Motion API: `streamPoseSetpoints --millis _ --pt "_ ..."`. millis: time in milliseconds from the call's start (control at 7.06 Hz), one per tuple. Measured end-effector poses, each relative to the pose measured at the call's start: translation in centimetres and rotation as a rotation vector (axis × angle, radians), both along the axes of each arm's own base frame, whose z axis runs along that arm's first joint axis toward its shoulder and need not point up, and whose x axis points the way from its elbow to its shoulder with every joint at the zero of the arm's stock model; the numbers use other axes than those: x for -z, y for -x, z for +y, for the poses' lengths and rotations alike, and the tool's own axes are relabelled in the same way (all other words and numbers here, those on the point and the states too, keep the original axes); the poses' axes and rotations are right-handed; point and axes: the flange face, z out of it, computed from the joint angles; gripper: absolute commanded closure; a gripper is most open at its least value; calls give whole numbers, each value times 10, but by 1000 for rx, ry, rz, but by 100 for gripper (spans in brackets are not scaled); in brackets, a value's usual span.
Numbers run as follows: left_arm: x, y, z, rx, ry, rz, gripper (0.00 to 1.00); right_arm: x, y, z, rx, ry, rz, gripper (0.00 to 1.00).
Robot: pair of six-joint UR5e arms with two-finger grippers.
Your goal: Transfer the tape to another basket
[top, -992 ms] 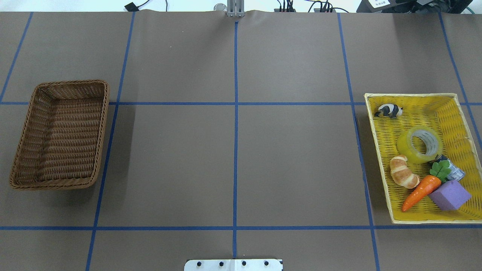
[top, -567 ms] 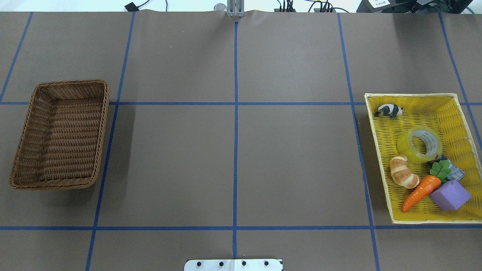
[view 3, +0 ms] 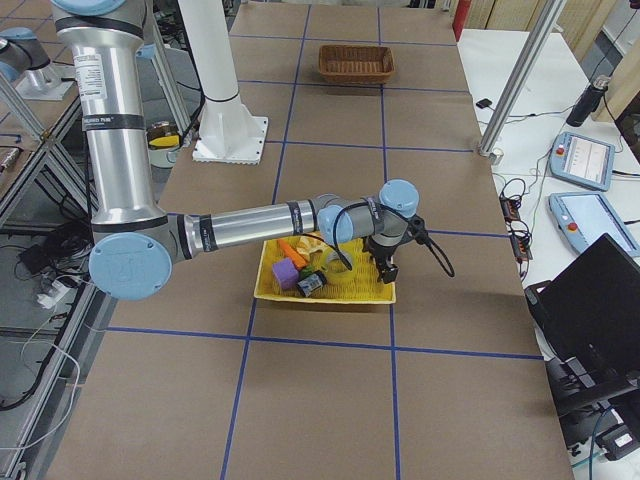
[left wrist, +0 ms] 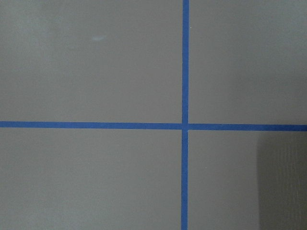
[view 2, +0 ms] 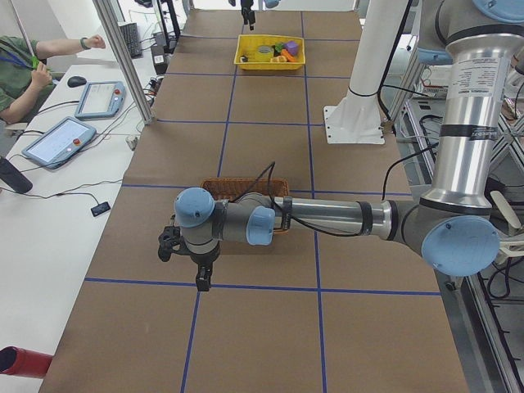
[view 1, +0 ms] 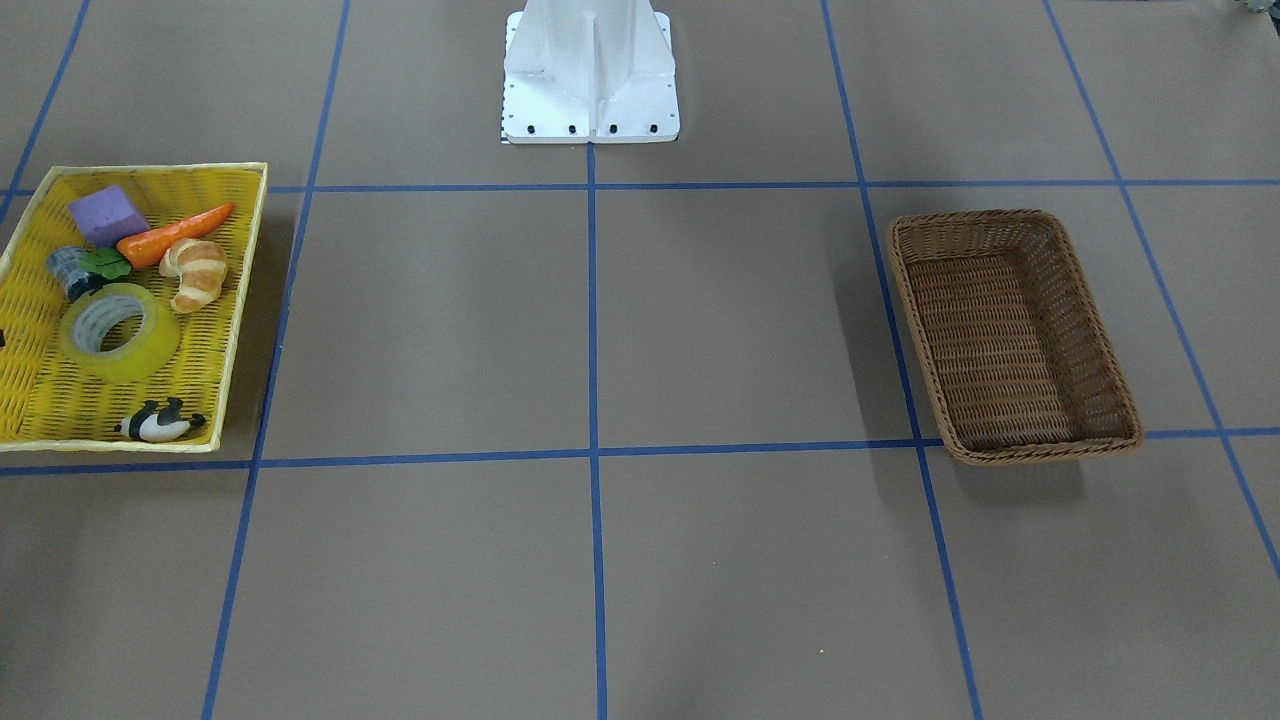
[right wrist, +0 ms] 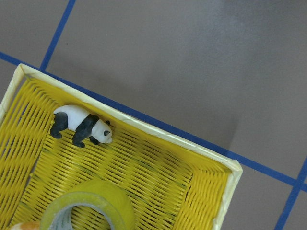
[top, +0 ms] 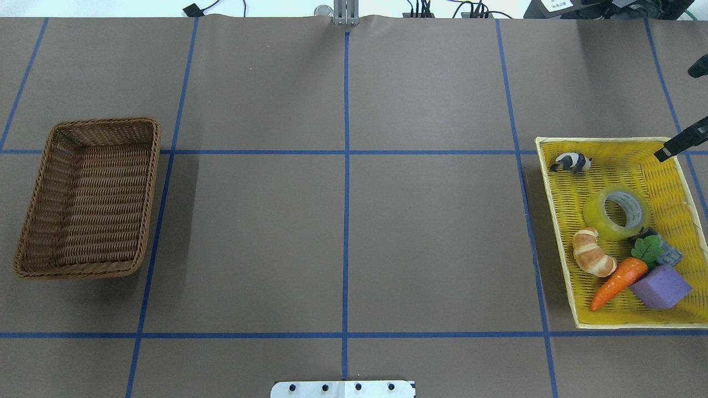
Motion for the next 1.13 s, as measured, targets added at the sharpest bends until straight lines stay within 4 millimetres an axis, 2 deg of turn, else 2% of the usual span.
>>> streamPoseSetpoints --millis 142,708,850,992,1133 --pt "0 0 0 2 -5 0 0 -9 18 3 32 15 8 0" --pt "1 0 0 3 -9 0 0 -32 66 14 121 56 25 1" --pt "2 0 0 3 -10 1 0 -37 72 17 134 63 32 21" --pt "3 0 0 3 -12 1 0 -42 77 17 142 70 40 34" --pt "7 0 0 4 -19 1 0 -47 82 17 150 78 48 56"
